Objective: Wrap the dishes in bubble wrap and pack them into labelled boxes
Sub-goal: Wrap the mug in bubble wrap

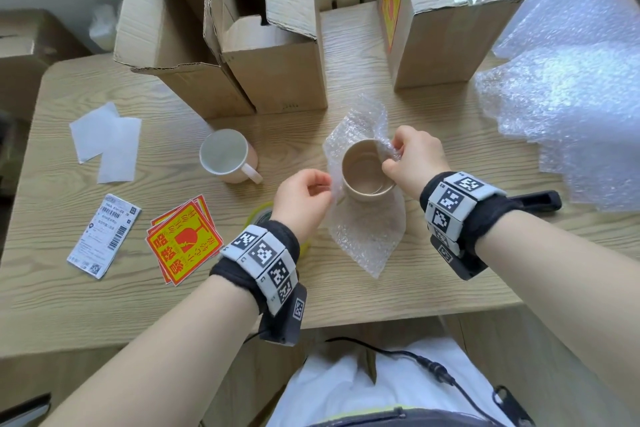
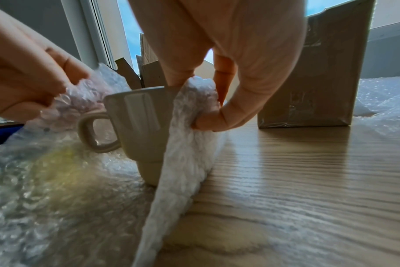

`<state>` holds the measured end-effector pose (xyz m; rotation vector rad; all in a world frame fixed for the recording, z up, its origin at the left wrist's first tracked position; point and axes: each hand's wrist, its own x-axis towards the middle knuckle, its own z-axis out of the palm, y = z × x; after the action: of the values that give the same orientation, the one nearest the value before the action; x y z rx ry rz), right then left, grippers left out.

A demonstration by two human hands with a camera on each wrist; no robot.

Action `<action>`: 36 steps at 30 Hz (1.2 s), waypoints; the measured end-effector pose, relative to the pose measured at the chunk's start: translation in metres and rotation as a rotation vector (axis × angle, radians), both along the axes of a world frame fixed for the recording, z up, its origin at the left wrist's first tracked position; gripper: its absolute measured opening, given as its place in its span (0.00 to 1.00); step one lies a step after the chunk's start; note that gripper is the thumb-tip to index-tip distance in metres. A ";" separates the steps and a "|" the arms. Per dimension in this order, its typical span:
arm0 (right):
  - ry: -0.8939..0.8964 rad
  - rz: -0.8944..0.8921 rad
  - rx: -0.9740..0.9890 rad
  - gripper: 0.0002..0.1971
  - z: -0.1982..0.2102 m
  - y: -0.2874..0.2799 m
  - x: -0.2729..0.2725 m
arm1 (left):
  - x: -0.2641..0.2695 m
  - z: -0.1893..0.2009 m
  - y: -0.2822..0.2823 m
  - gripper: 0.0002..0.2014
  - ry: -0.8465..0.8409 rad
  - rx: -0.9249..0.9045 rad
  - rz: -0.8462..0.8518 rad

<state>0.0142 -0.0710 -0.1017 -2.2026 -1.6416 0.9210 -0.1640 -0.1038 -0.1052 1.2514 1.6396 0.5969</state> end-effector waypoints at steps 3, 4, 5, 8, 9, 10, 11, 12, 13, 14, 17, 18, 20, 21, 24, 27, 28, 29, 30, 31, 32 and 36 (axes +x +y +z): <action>-0.012 -0.001 -0.001 0.11 0.001 0.001 -0.001 | 0.000 -0.003 -0.003 0.09 0.200 0.064 -0.193; -0.014 0.000 -0.004 0.11 0.001 0.001 -0.001 | 0.001 -0.003 -0.003 0.10 0.264 0.089 -0.234; -0.015 0.001 -0.005 0.11 0.001 0.000 -0.001 | 0.002 -0.002 -0.001 0.10 0.331 0.111 -0.269; -0.015 -0.004 -0.005 0.11 0.001 0.001 -0.002 | 0.000 0.000 0.006 0.15 0.414 0.076 -0.342; -0.017 -0.005 -0.007 0.11 0.001 0.001 -0.003 | -0.001 0.002 0.008 0.18 0.422 0.047 -0.364; -0.019 -0.004 -0.008 0.11 0.001 0.001 -0.004 | -0.002 0.003 0.009 0.21 0.432 0.022 -0.390; -0.022 -0.003 -0.009 0.11 0.001 0.002 -0.004 | -0.003 0.004 0.009 0.22 0.445 0.011 -0.413; -0.024 -0.004 -0.008 0.11 0.001 0.002 -0.005 | -0.003 0.006 0.009 0.24 0.462 0.009 -0.435; -0.024 -0.008 -0.008 0.11 0.001 0.002 -0.005 | -0.002 0.006 0.008 0.26 0.483 0.016 -0.454; -0.022 -0.011 -0.011 0.11 0.001 0.002 -0.006 | -0.001 0.006 0.006 0.28 0.516 0.025 -0.470; -0.022 0.005 -0.026 0.09 0.002 0.001 -0.006 | 0.007 0.004 0.003 0.23 0.641 0.079 -0.513; -0.023 0.008 -0.031 0.07 0.002 0.001 -0.006 | 0.007 0.003 0.003 0.19 0.657 0.103 -0.509; -0.007 -0.008 -0.039 0.06 0.002 -0.001 -0.005 | 0.005 0.002 0.002 0.13 0.639 0.135 -0.476; 0.006 -0.023 -0.041 0.06 0.001 -0.003 -0.005 | 0.003 0.000 0.003 0.12 0.625 0.137 -0.464; 0.026 -0.056 -0.038 0.06 -0.001 -0.007 -0.004 | -0.002 -0.002 0.006 0.15 0.603 0.021 -0.472; 0.033 -0.058 -0.038 0.06 -0.002 -0.008 -0.004 | -0.005 -0.001 0.012 0.23 0.569 -0.105 -0.498; 0.034 -0.060 -0.039 0.06 -0.003 -0.008 -0.005 | -0.006 -0.002 0.013 0.24 0.550 -0.135 -0.505; 0.033 -0.062 -0.040 0.06 -0.003 -0.007 -0.005 | -0.007 -0.003 0.015 0.24 0.531 -0.159 -0.505; 0.030 -0.064 -0.042 0.06 -0.002 -0.007 -0.004 | -0.007 -0.003 0.016 0.21 0.509 -0.163 -0.499; 0.028 -0.065 -0.047 0.07 -0.002 -0.006 -0.003 | -0.007 -0.004 0.017 0.16 0.495 -0.154 -0.484; 0.027 -0.065 -0.054 0.07 -0.001 -0.005 -0.002 | -0.007 -0.003 0.017 0.12 0.482 -0.124 -0.465; 0.023 -0.060 -0.068 0.11 0.001 -0.005 0.003 | -0.006 0.004 0.014 0.19 0.452 -0.082 -0.352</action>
<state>0.0175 -0.0756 -0.1008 -2.2638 -1.5464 0.9958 -0.1698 -0.0893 -0.1013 1.6483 1.7192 0.0256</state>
